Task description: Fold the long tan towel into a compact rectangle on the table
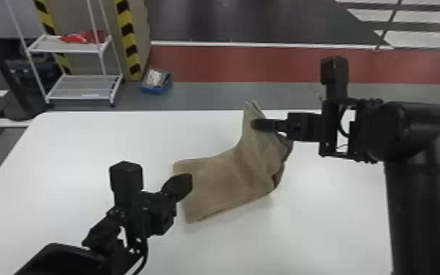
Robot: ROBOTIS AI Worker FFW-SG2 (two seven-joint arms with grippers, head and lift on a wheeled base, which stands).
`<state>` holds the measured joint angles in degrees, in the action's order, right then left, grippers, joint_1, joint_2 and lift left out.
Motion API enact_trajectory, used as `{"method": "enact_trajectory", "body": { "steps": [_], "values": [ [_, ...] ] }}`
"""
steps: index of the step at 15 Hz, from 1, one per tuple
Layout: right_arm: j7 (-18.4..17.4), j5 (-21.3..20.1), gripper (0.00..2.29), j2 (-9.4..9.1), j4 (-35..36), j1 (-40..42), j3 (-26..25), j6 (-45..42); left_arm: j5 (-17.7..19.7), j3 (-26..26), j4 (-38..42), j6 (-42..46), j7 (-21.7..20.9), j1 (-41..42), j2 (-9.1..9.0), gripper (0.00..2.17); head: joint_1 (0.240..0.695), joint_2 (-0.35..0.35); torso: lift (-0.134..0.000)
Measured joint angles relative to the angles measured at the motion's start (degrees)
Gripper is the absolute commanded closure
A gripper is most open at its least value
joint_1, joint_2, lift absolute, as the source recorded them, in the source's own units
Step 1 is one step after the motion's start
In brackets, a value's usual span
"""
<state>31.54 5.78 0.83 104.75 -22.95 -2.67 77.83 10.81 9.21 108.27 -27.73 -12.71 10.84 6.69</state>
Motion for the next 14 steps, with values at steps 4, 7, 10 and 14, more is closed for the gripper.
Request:
{"method": "enact_trajectory", "body": {
  "steps": [4, 7, 10, 14],
  "values": [
    [-1.03, -1.00, 1.69, -0.66, -1.21, -1.07, 2.83, 0.20, -0.20, -1.17, -3.39, -0.77, -2.22, -0.11, 0.07, 1.97, 0.695, 0.008, -0.123],
    [-1.69, -2.31, 1.69, -0.82, -1.55, -1.20, 5.79, 0.20, -0.25, -1.08, -6.51, -0.71, -3.46, -1.38, -0.07, 1.97, 0.695, 0.023, -0.123],
    [-2.24, -2.44, 1.69, -0.82, -2.05, 0.20, 9.13, -0.10, -0.18, -0.45, -8.13, -0.59, -3.35, -2.37, -0.45, 1.97, 0.695, 0.036, -0.123],
    [-4.26, -2.36, 1.69, -0.82, -2.92, 2.36, 13.78, -2.43, -0.26, 0.78, -8.98, 0.17, -2.93, -2.73, -0.73, 1.97, 0.695, 0.056, -0.123]
  ]
}}
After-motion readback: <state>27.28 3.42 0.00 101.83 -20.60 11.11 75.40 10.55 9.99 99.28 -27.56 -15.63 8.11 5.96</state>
